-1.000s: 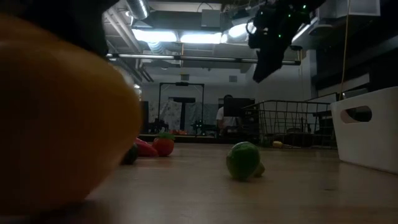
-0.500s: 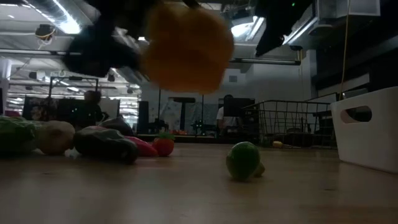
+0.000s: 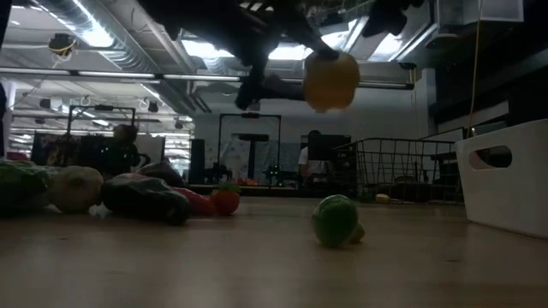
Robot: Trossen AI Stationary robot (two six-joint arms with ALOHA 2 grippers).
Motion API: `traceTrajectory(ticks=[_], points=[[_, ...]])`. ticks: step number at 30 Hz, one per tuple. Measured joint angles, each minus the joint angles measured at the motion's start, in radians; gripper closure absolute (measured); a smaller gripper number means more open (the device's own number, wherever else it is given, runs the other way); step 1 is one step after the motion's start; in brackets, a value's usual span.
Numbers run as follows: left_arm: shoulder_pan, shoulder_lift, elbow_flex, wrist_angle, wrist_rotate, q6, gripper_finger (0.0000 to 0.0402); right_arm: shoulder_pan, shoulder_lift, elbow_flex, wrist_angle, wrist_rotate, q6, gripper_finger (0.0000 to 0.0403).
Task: Sort produce into baskets
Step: Put the yellow bell pepper into the black wire basket
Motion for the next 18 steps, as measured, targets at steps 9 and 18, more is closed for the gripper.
traceTrajectory(ticks=[9,18], points=[[0.188,0.009,0.000,0.293,-0.074,0.252,0.0096,0.175,0.000,0.000,0.026,0.001,0.071,0.0178],[0.268,0.156,0.124,0.508,-0.097,0.284,0.0096,0.254,0.005,0.000,0.081,0.043,0.073,0.0178]])
